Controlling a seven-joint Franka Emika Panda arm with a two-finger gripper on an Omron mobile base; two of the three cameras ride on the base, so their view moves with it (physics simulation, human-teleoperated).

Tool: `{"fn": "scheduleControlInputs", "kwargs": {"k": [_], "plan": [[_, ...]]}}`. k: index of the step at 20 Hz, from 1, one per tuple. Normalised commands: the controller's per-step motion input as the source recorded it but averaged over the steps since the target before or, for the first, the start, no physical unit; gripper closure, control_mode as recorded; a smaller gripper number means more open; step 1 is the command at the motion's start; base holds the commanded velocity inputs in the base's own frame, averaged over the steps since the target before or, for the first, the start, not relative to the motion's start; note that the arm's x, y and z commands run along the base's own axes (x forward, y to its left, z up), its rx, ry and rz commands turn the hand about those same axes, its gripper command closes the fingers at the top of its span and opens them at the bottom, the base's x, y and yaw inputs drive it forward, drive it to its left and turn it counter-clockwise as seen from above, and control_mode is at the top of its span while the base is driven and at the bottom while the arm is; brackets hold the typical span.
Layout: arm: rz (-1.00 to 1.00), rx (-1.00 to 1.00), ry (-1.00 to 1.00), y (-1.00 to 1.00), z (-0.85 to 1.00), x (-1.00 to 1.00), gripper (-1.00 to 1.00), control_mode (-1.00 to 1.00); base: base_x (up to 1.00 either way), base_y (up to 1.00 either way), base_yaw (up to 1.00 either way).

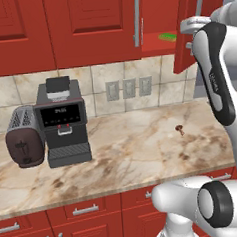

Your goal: Pick the spray and sponge from the cabinet and place them on the counter.

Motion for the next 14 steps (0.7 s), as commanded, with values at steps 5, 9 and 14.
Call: {"fn": "scheduleControlInputs", "kwargs": {"k": [5, 9, 14], "plan": [[0.0, 0.0, 0.0, -0.52, 0.0, -0.46, 1.0, -1.0, 0.0, 0.0, 0.0], [0.0, 0.0, 0.0, -0.46, 0.0, -0.37, 1.0, -1.0, 0.0, 0.0, 0.0], [0.0, 0.0, 0.0, -0.41, 0.0, -0.31, 1.0, -1.0, 0.0, 0.0, 0.0]]}}
